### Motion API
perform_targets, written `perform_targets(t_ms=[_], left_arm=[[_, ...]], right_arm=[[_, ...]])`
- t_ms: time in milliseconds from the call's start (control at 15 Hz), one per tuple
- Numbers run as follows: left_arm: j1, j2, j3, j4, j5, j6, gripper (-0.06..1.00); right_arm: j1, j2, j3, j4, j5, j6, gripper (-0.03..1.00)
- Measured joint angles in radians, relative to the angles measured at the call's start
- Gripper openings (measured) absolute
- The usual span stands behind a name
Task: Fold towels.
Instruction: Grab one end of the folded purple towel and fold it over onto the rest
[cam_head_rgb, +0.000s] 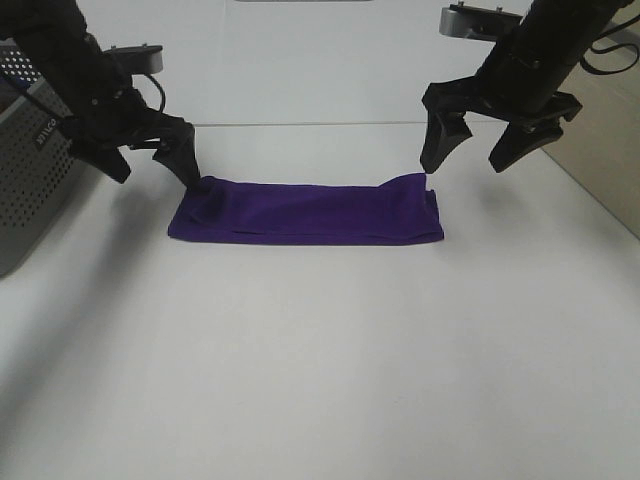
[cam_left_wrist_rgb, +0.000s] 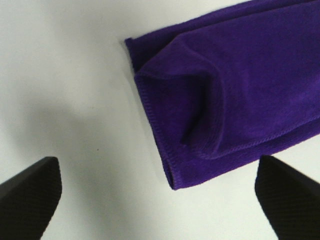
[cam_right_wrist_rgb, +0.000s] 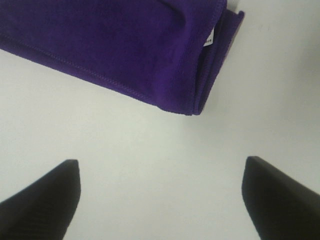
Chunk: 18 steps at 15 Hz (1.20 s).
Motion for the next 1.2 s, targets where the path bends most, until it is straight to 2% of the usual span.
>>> perform_targets(t_ms=[133, 267, 667, 800, 933, 1133, 1200], left_arm=[[0.054, 0.055, -0.019, -0.141, 0.036, 0.073, 0.97], [0.109, 0.133, -0.064, -0.329, 0.112, 0.162, 0.97], [0.104, 0.22, -0.149, -0.395, 0.181, 0.167, 0.97], [0.077, 0.23, -0.154, -0.407, 0.183, 0.166, 0.97], [0.024, 0.236, -0.159, -0.413, 0.156, 0.12, 0.96], [-0.041, 0.244, -0.159, -0.405, 0.1, 0.063, 0.8], [-0.044, 0.247, -0.159, -0.398, 0.099, 0.058, 0.68]], right_arm=[[0.0, -0.019, 0.0, 0.0, 0.024, 0.003, 0.85], [0.0, -0.02, 0.0, -0.012, 0.04, 0.006, 0.85], [0.0, -0.02, 0.0, -0.014, 0.051, 0.006, 0.85], [0.0, -0.02, 0.0, -0.016, 0.072, 0.006, 0.85], [0.0, -0.02, 0.0, -0.018, 0.093, 0.006, 0.85], [0.0, -0.02, 0.0, -0.029, 0.119, 0.006, 0.85], [0.0, -0.02, 0.0, -0.03, 0.121, 0.006, 0.85]])
